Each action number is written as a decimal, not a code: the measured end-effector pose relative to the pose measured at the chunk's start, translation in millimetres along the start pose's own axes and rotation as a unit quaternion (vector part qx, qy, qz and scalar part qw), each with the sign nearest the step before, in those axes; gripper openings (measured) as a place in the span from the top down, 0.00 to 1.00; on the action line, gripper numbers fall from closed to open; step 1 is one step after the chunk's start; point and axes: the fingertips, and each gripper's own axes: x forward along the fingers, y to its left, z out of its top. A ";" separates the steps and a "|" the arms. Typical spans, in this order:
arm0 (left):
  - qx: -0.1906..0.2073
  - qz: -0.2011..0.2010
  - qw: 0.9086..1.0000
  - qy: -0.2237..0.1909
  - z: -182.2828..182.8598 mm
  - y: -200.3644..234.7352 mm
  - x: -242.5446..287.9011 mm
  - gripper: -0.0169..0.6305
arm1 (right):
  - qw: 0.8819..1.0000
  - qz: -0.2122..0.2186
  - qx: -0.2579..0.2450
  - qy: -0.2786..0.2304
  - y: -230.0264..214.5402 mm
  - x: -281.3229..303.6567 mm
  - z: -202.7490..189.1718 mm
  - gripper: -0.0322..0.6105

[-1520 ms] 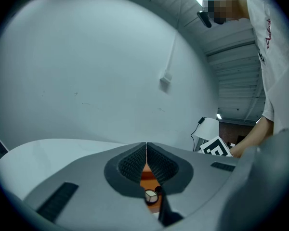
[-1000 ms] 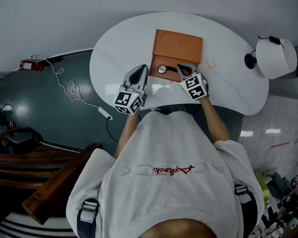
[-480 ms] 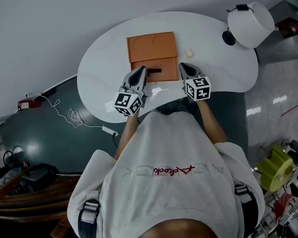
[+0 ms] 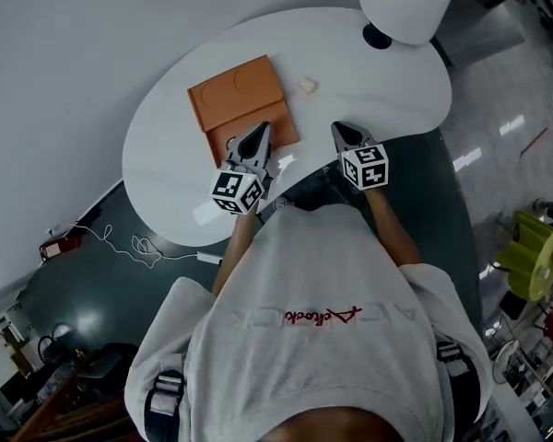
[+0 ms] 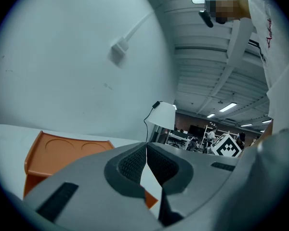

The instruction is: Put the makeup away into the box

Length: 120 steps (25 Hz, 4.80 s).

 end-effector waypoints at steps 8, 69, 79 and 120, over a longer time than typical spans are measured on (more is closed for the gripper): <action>-0.010 0.003 1.000 0.024 -21.2 -5.3 -1.0 0.95 | 1.000 0.005 0.004 0.025 -0.2 -1.0 -25.2 0.92; -0.016 0.064 0.998 -0.011 1.1 34.2 -14.7 0.95 | 0.993 0.004 -0.116 0.022 -14.7 85.3 72.6 0.70; 0.000 0.066 0.997 -0.039 23.4 26.9 -22.0 0.95 | 0.991 0.010 -0.134 0.000 -4.6 60.2 85.1 0.70; -0.076 0.330 0.933 -0.121 -5.3 105.4 -208.6 0.95 | 0.743 0.350 -0.553 0.140 241.7 120.3 -26.2 0.70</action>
